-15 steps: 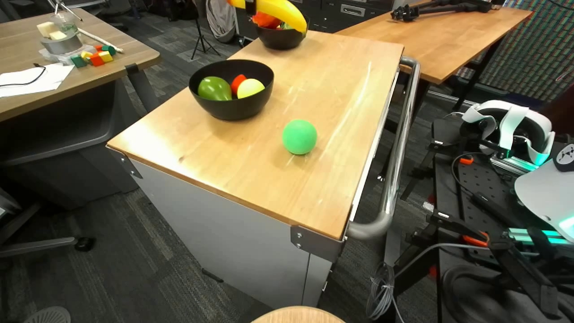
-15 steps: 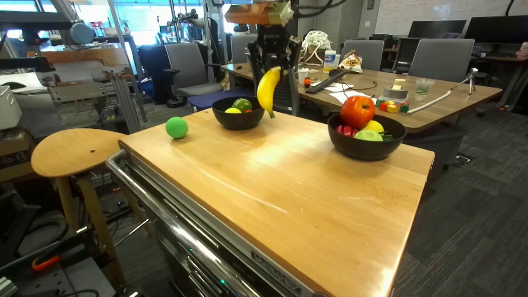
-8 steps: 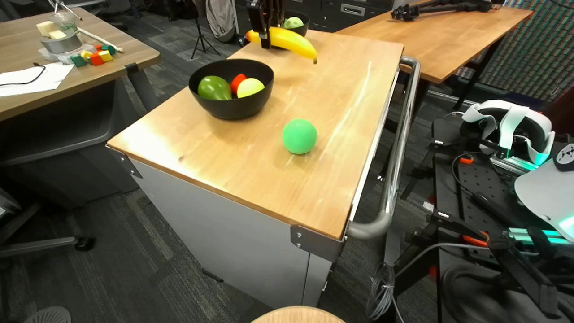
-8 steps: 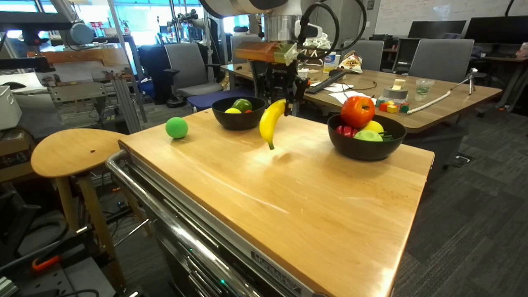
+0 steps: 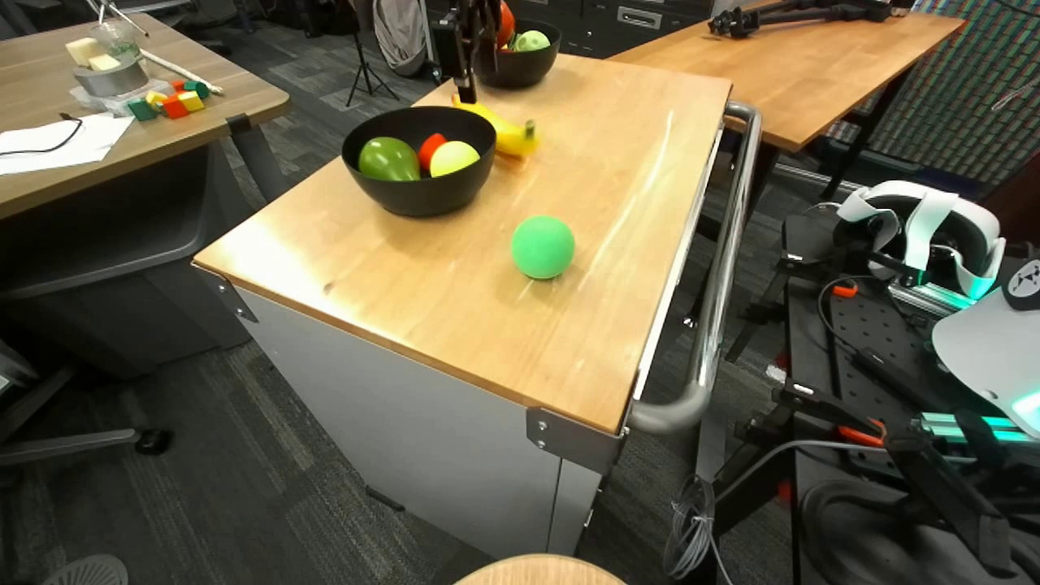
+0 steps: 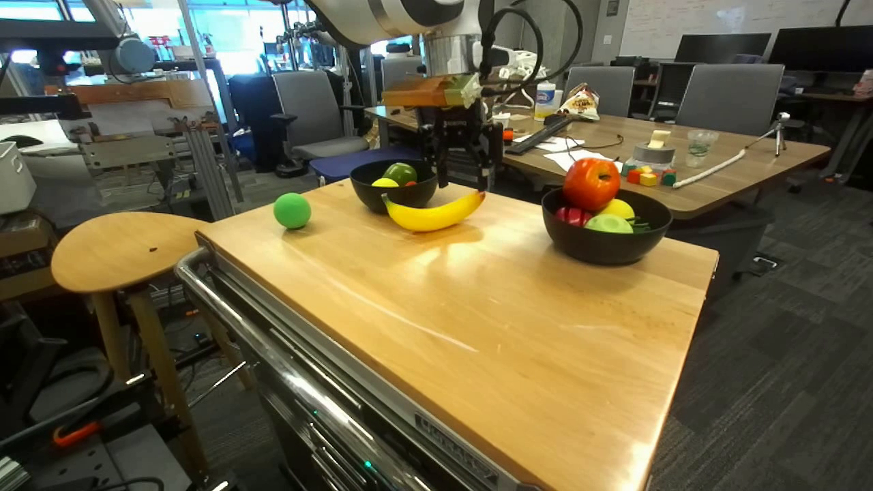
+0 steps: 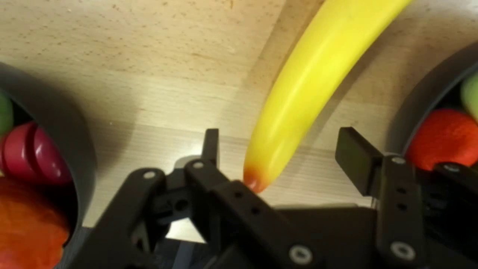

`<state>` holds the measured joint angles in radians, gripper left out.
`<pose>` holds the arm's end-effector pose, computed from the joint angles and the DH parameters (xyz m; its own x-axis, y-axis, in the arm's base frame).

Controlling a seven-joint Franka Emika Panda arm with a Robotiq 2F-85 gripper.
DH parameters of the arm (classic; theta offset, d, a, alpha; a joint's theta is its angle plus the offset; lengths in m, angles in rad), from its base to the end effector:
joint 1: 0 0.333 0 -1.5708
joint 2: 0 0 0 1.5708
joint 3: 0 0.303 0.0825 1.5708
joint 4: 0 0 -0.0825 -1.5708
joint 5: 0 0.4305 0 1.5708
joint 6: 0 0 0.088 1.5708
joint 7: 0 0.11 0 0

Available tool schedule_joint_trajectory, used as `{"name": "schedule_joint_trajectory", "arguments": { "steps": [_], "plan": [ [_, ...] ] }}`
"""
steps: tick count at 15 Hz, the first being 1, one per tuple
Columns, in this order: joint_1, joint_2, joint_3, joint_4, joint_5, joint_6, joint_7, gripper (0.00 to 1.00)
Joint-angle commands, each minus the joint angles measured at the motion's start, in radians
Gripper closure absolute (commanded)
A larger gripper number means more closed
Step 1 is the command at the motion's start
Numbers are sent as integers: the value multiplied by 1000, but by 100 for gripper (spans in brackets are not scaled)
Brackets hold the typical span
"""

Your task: Pick the fruits in the bowls and put them on the table

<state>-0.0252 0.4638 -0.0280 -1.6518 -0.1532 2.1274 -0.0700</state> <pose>0.7086 -0.0431 0.3063 0.9950 0.0997 -0.0044 0.0993 -0.9847 0.1429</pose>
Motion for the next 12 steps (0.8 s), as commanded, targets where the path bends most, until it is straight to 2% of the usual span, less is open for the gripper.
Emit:
{"name": "schedule_joint_trajectory", "arguments": {
  "steps": [1,5,6,11,12],
  "plan": [
    [13,-126,47,-35,69,11,-21,0],
    [0,-148,134,7,316,-71,-108,0],
    [21,-136,96,5,237,-36,-57,0],
    [27,-123,96,5,243,-42,-54,1],
    [28,-110,97,10,244,-42,-55,10]
  ]
}}
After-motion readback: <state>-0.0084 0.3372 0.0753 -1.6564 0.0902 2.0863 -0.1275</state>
